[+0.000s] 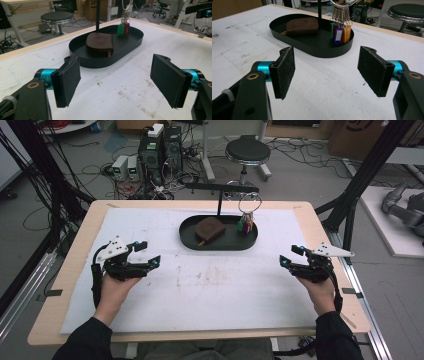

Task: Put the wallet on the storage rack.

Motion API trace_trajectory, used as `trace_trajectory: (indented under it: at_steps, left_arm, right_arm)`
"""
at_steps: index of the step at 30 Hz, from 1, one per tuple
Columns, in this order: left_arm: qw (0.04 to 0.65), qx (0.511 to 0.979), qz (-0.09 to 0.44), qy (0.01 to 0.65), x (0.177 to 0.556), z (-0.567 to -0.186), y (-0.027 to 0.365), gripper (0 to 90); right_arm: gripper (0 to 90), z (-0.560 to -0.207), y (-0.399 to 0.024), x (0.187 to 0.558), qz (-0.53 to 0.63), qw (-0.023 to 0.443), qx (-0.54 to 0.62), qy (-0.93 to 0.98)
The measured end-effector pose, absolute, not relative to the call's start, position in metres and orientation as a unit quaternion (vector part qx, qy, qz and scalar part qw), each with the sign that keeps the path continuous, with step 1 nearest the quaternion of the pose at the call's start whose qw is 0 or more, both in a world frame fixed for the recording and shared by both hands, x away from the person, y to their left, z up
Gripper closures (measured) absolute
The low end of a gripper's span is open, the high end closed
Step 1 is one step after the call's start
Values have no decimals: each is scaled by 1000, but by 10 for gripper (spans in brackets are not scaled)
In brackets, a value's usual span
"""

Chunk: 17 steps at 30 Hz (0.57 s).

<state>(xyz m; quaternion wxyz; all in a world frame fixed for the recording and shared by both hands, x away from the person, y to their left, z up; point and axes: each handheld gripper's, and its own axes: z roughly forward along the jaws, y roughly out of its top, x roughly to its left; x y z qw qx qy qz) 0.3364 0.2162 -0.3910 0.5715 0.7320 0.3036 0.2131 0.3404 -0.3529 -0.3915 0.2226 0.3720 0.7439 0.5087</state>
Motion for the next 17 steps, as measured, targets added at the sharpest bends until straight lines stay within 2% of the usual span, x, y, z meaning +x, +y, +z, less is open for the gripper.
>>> trace_trajectory:
  at_steps: [17]
  left_arm:
    - [576,729,211,305,338,-390,216,241]
  right_arm:
    - [311,-390,-354,337,509,228,372,742]
